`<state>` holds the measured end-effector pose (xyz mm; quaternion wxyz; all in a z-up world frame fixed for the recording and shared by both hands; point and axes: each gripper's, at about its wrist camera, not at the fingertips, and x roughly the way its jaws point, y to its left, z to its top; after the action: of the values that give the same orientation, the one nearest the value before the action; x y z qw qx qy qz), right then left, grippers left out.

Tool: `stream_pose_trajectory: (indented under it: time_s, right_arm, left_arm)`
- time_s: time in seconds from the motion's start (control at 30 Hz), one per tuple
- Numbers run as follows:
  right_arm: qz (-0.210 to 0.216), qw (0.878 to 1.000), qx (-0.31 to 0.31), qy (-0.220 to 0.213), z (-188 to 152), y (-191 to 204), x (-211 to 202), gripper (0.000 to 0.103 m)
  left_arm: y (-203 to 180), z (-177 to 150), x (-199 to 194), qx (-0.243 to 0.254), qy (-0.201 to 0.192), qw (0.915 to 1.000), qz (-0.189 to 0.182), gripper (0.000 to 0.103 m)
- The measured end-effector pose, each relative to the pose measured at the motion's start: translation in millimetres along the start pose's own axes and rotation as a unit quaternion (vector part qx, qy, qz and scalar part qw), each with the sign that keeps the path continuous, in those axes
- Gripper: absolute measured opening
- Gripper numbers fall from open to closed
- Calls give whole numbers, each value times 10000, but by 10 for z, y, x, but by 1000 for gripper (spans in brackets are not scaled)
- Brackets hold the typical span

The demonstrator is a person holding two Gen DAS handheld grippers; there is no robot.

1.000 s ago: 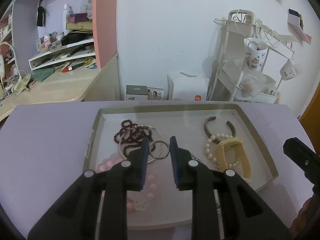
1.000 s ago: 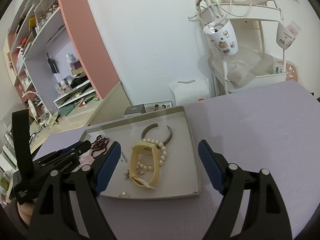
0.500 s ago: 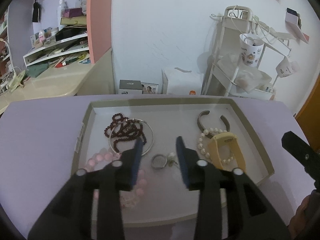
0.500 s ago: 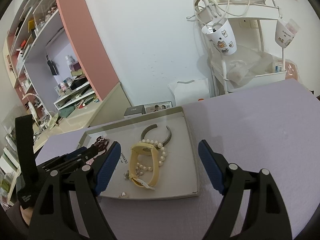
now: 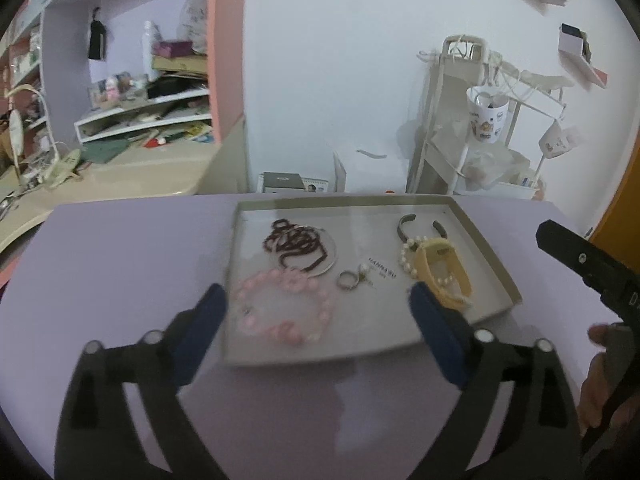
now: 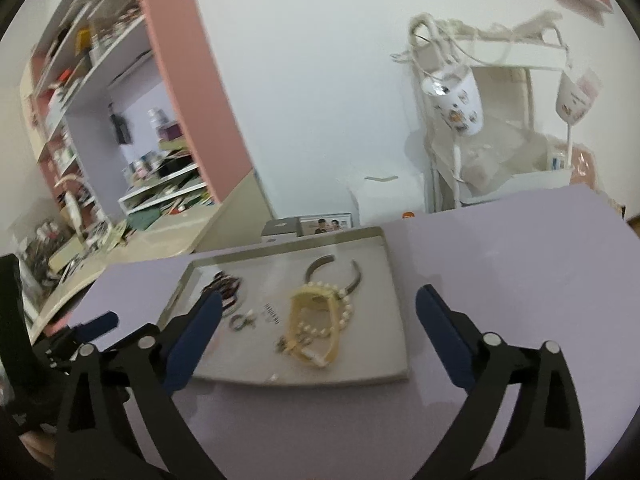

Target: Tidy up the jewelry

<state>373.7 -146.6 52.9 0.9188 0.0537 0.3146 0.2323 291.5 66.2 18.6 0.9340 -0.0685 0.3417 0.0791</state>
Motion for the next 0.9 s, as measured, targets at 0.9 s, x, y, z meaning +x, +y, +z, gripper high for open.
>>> stream_pose_trajectory:
  time_s: [0.9]
  right_arm:
    - [15,9991,-297,318,-570,276,-419,102]
  left_arm:
    - [224,-623,-575,-305,-213,9993,10,101]
